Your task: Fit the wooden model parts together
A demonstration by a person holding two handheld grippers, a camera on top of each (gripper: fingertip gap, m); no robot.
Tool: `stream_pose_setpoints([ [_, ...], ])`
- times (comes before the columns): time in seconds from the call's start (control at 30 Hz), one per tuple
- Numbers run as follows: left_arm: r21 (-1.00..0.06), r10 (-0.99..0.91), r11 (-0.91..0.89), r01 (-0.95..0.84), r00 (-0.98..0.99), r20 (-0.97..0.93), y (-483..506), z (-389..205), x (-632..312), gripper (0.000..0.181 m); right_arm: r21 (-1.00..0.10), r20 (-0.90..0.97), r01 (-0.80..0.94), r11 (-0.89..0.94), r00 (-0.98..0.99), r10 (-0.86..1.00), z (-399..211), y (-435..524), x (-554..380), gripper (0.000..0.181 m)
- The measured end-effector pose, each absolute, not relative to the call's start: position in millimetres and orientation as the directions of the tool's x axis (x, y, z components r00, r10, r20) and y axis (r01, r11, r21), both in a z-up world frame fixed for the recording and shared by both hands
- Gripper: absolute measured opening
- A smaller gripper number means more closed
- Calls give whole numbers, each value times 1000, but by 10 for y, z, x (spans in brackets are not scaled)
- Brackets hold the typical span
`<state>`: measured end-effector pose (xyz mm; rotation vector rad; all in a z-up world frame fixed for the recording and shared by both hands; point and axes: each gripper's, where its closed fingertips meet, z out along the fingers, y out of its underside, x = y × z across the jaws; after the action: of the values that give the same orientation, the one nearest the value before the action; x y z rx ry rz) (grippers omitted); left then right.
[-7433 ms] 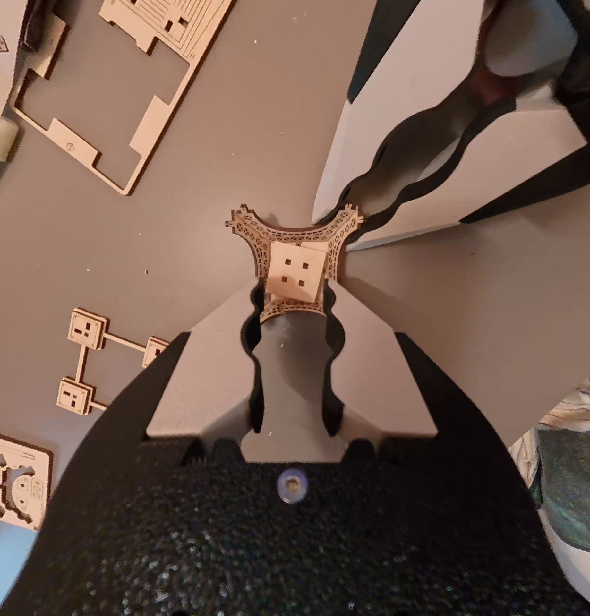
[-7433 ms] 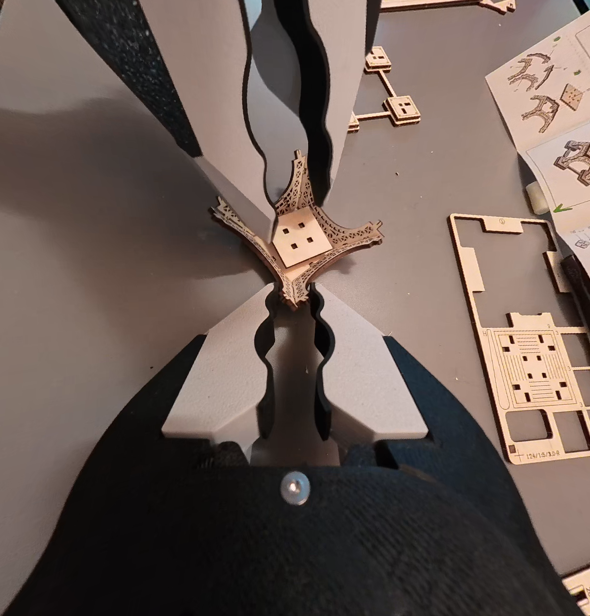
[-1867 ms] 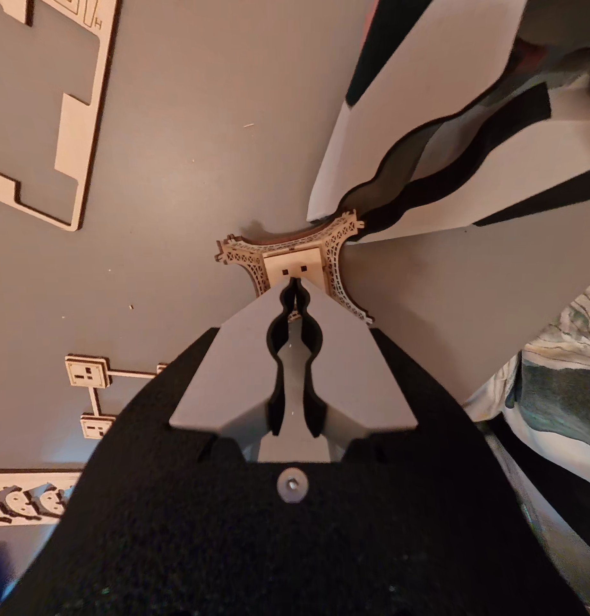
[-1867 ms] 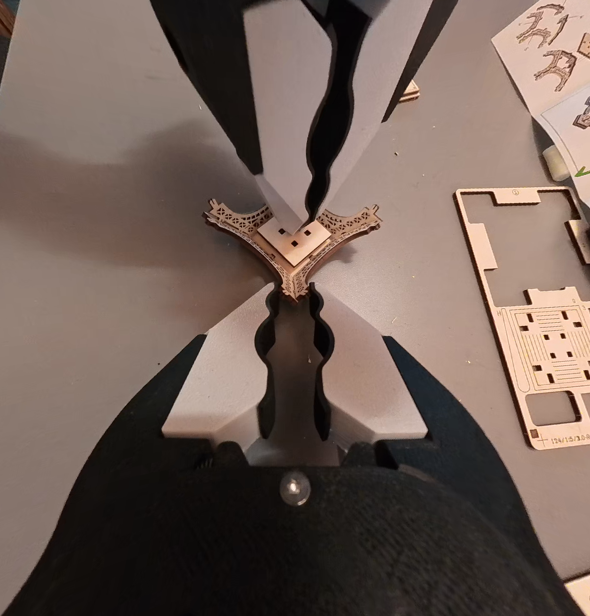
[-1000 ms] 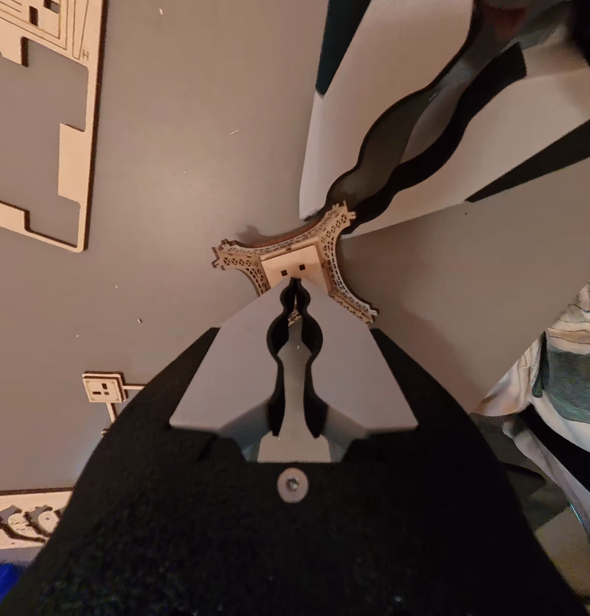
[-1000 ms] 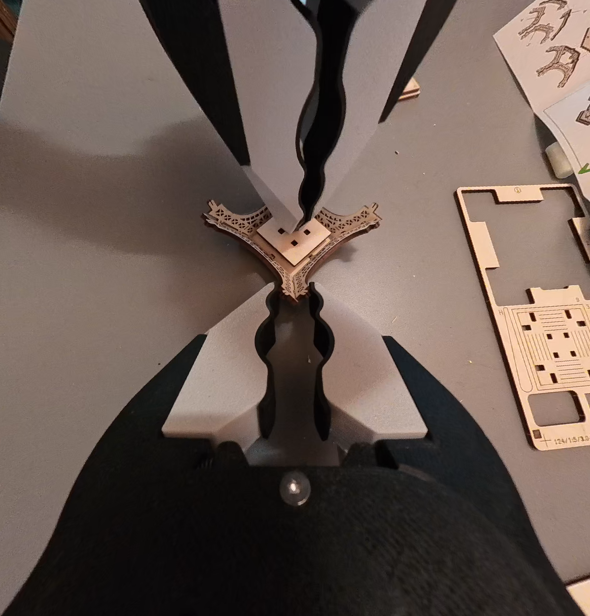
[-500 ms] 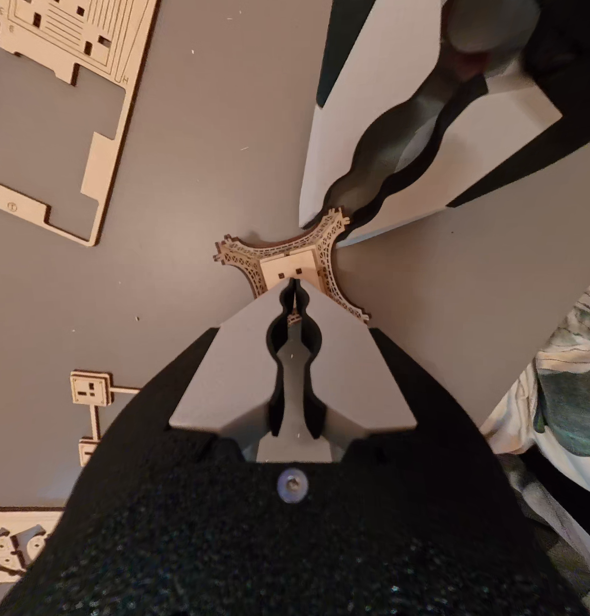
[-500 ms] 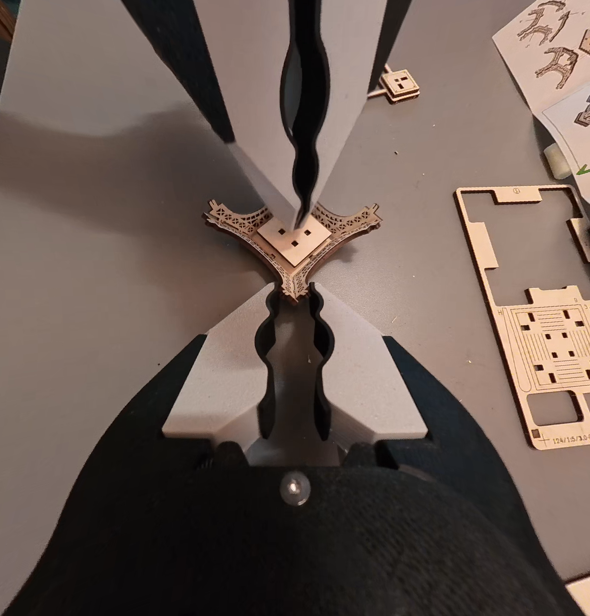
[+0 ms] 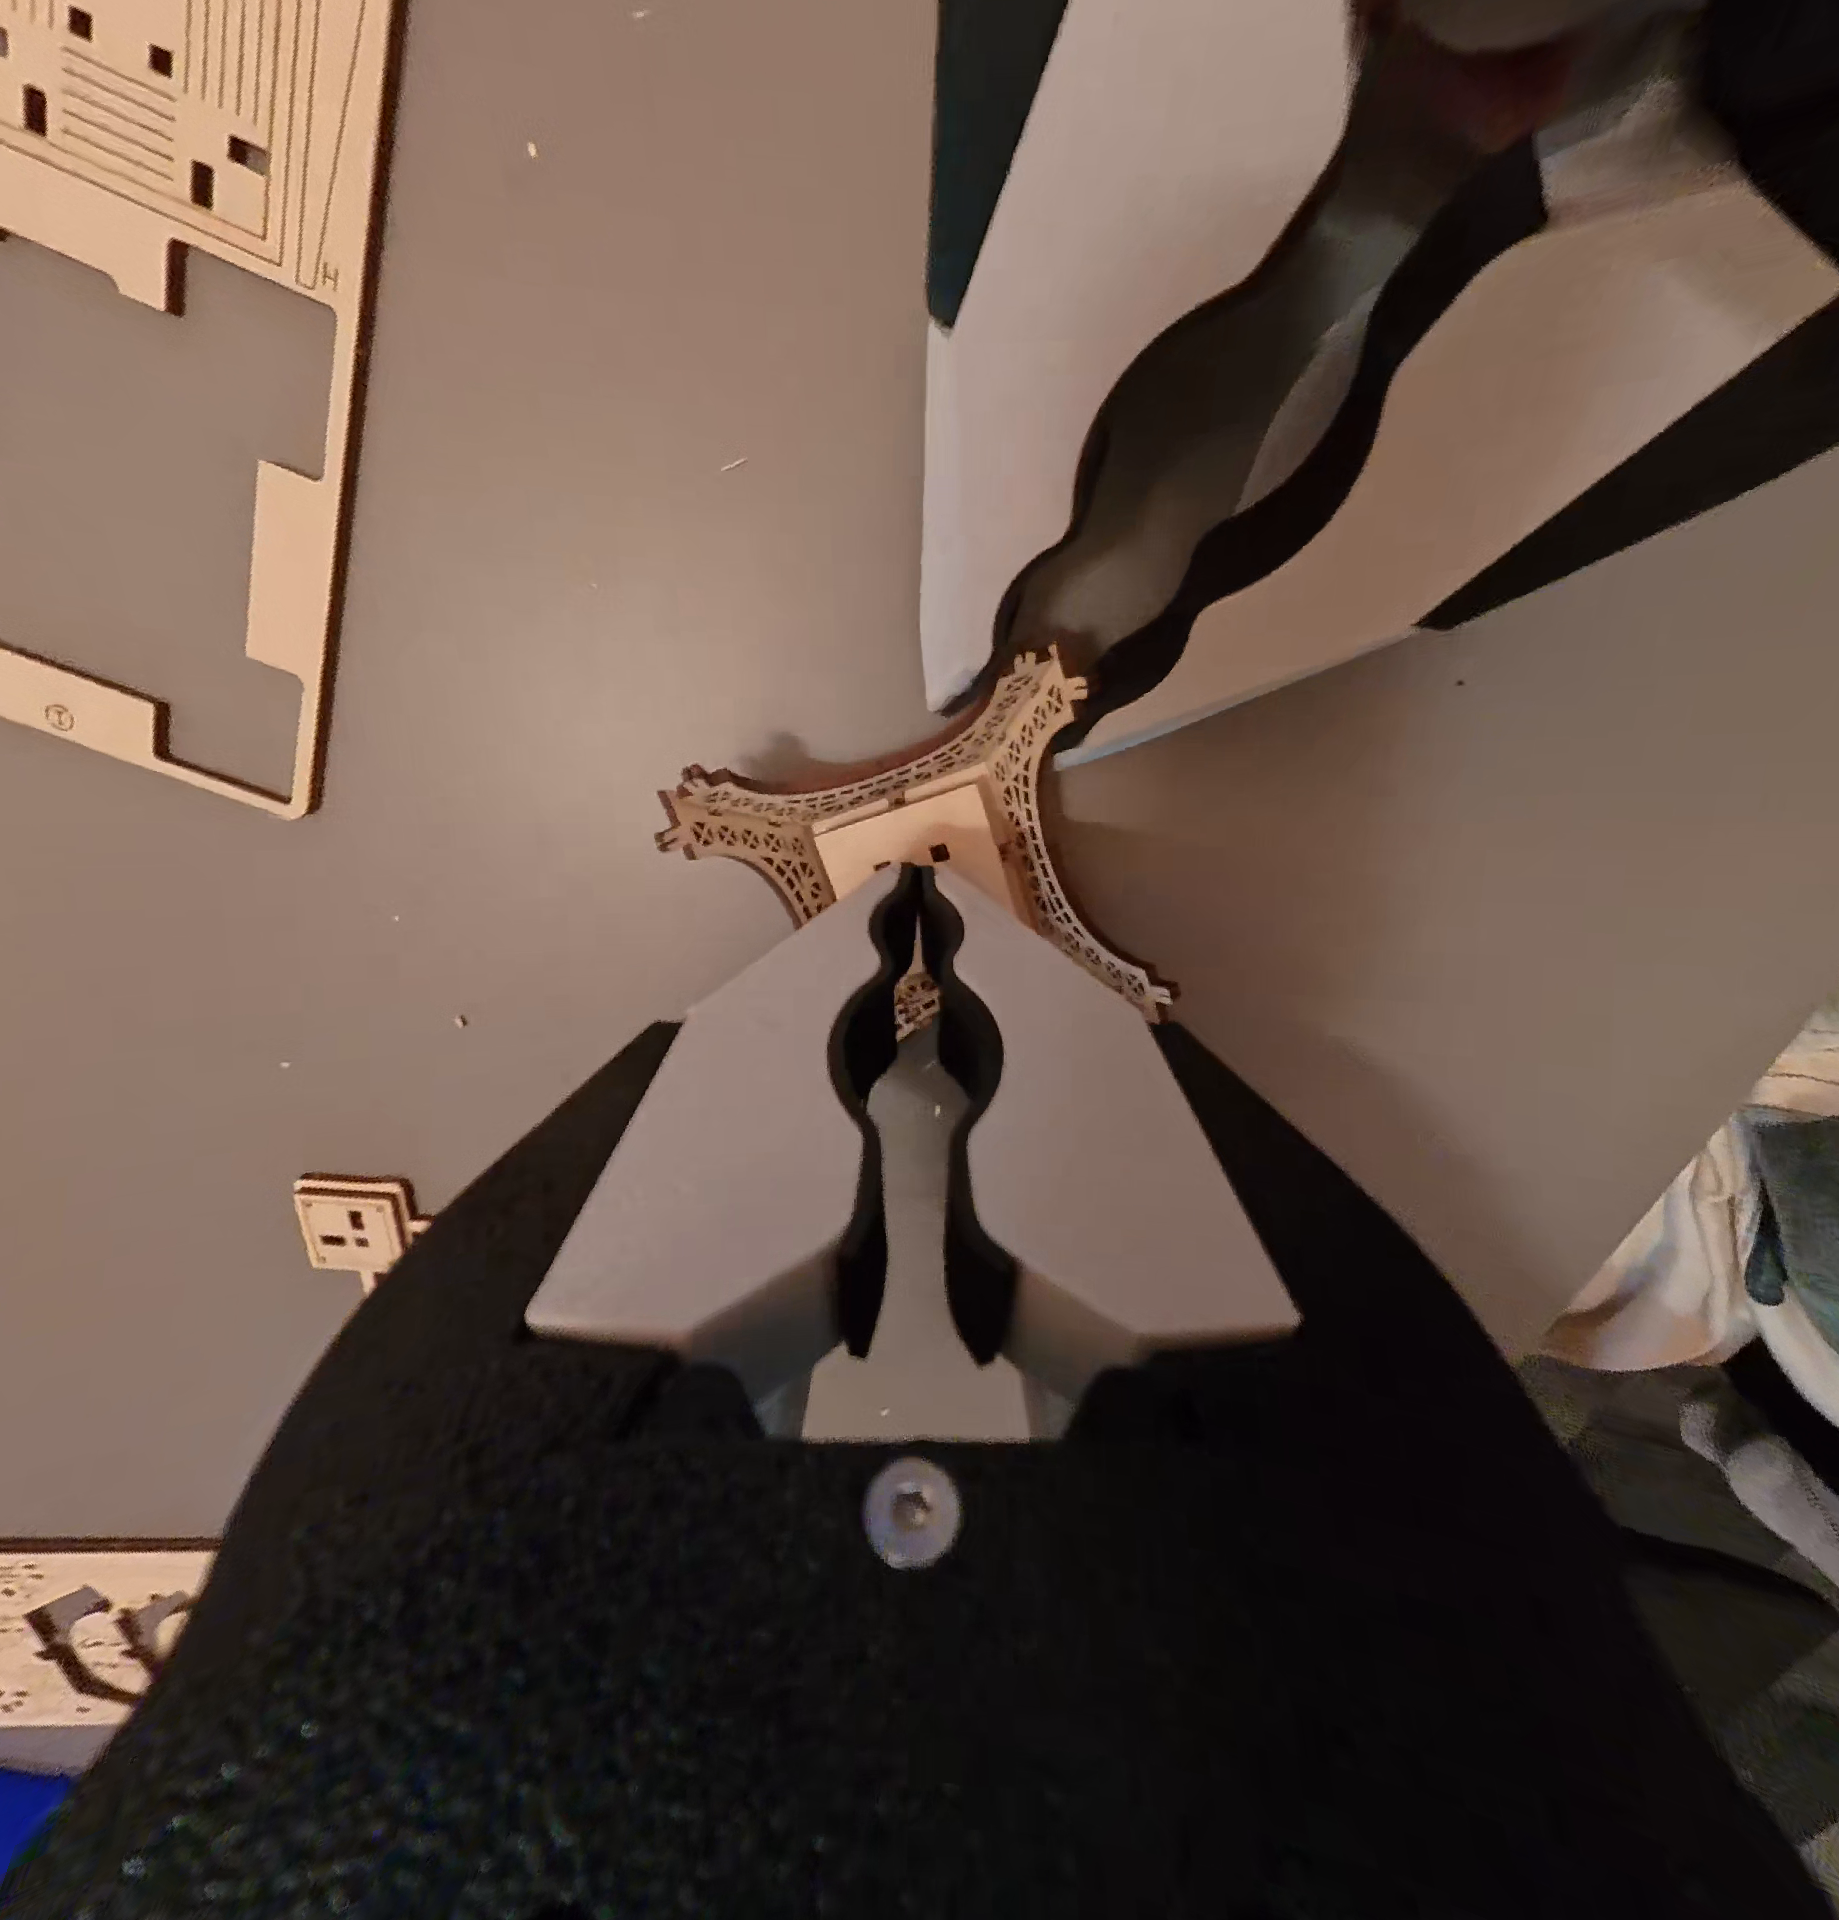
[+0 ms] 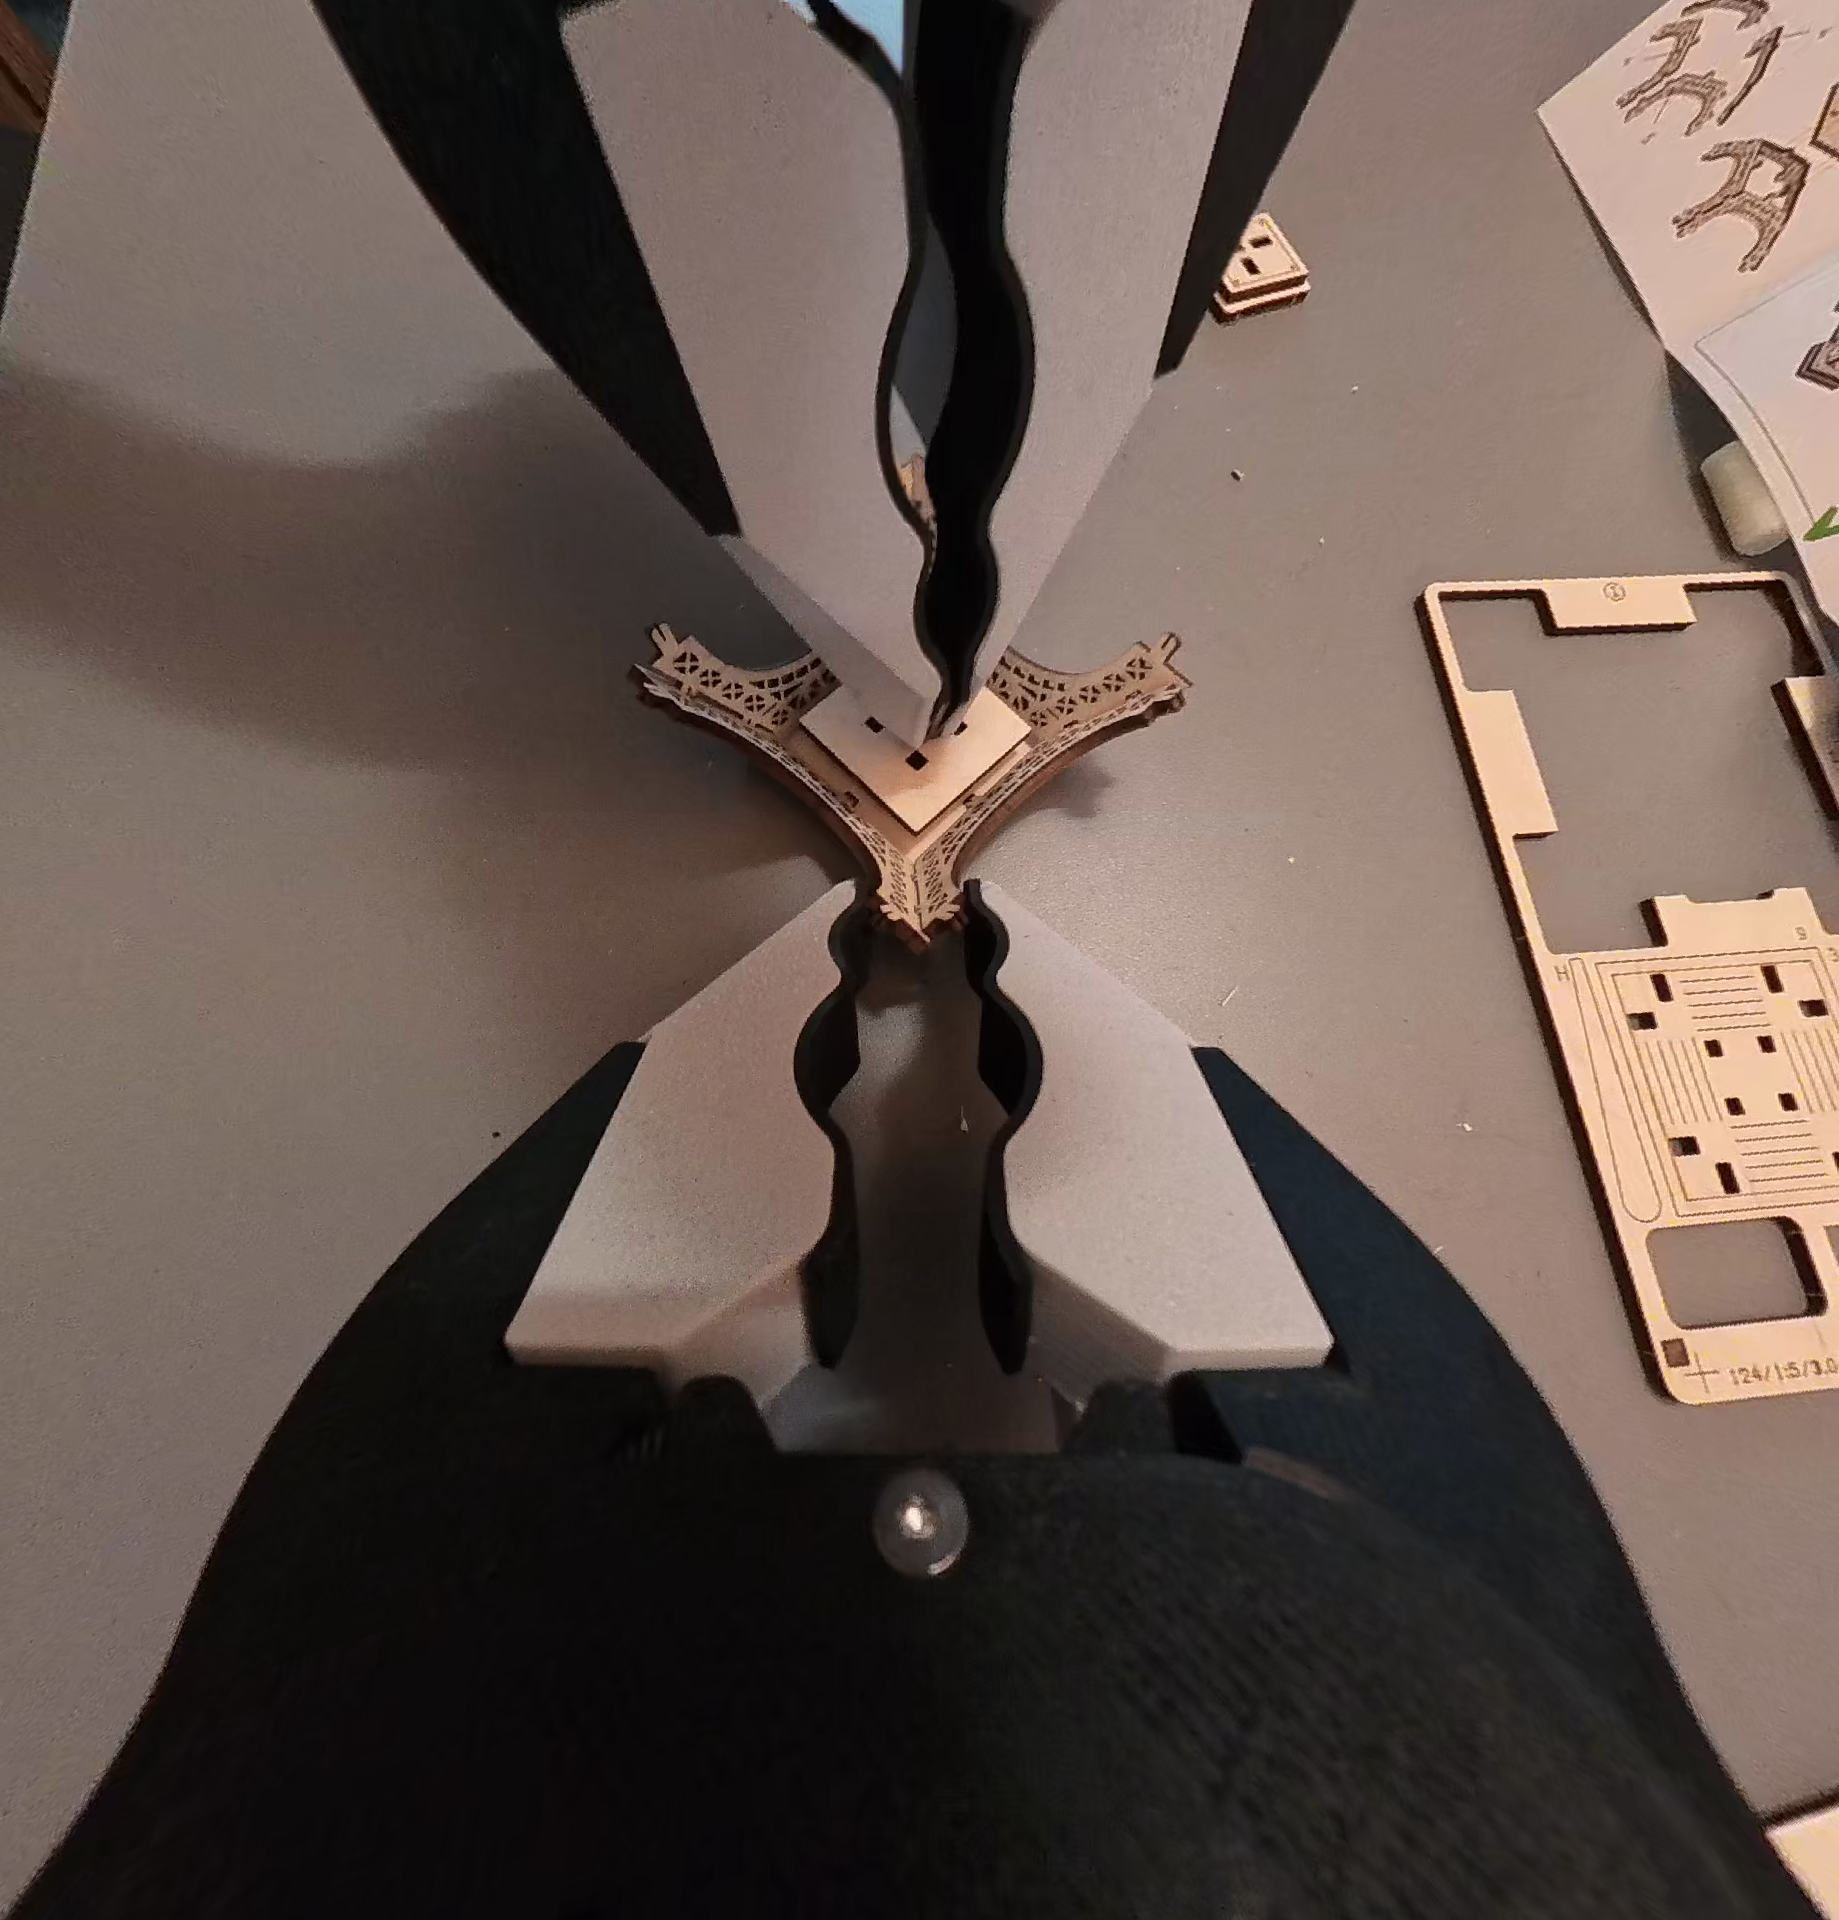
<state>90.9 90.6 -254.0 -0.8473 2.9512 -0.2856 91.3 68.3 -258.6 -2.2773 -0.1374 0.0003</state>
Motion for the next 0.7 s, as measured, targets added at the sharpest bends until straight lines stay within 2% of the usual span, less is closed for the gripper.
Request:
stream_pose_setpoints([
  [0.03,-184,-520,840,-510,-854,-7,907,-2541,908,0,-757,44,98,-646,994,99,-2586,683,913,15],
  [0.2,-161,-491,860,-484,-871,-7,908,-2542,906,0,-761,46,103,-641,993,104,-2573,674,912,15],
  [0.4,-232,-521,826,-514,-853,37,906,-2542,912,0,-809,124,183,-559,982,142,-2422,647,927,14],
  [0.5,-249,-523,818,-518,-851,50,906,-2541,913,0,-821,104,170,-545,983,150,-2385,627,926,13],
  [0.6,-238,-512,829,-507,-858,42,907,-2541,911,0,-831,46,134,-540,984,173,-2347,564,884,19],
  [0.7,-211,-493,848,-486,-870,22,907,-2542,908,0,-832,49,156,-533,976,210,-2283,498,843,17],
])
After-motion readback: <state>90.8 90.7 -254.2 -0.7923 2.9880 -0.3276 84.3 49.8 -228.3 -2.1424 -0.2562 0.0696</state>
